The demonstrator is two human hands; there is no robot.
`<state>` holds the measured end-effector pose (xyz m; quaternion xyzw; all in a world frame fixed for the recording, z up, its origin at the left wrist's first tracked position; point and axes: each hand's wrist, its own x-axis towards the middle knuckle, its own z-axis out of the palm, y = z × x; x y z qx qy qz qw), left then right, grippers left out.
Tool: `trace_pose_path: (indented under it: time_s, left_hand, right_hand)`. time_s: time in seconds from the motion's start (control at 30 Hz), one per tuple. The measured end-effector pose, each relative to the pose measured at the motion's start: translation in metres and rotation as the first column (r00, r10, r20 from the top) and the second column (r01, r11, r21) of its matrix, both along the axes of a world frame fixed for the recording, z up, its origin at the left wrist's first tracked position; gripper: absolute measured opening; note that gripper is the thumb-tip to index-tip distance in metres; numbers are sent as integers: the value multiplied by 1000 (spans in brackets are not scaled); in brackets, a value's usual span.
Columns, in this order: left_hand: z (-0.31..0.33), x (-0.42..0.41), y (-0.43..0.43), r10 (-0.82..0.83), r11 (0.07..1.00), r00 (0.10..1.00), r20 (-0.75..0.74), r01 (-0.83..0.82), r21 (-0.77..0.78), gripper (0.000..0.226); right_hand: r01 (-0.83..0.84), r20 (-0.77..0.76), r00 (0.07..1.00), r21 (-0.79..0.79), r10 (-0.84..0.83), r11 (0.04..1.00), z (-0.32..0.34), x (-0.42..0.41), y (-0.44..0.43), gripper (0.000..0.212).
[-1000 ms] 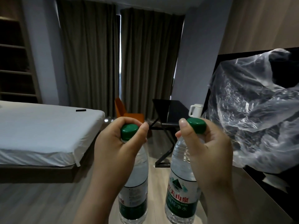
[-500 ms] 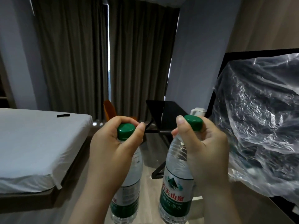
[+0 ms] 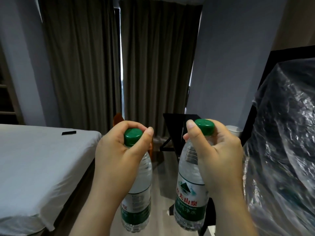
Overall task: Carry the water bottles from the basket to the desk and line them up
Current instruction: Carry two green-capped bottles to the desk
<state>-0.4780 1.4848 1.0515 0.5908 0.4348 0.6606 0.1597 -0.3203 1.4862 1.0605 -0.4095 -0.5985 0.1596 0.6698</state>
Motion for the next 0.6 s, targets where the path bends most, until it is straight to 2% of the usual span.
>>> trace_pose_path:
  time_s: [0.2, 0.33, 0.6]
  left_hand:
    - [-11, 12, 122, -26, 999, 1000, -9, 25, -45, 9]
    - [-13, 13, 152, -76, 996, 997, -8, 76, -52, 10]
    - [-5, -17, 323, -107, 993, 994, 2, 107, -45, 8]
  right_hand:
    - [14, -19, 1000, -42, -15, 999, -11, 8, 118, 25]
    - [14, -26, 1000, -43, -15, 999, -13, 9, 147, 24]
    - [110, -7, 994, -40, -110, 993, -2, -20, 308, 26]
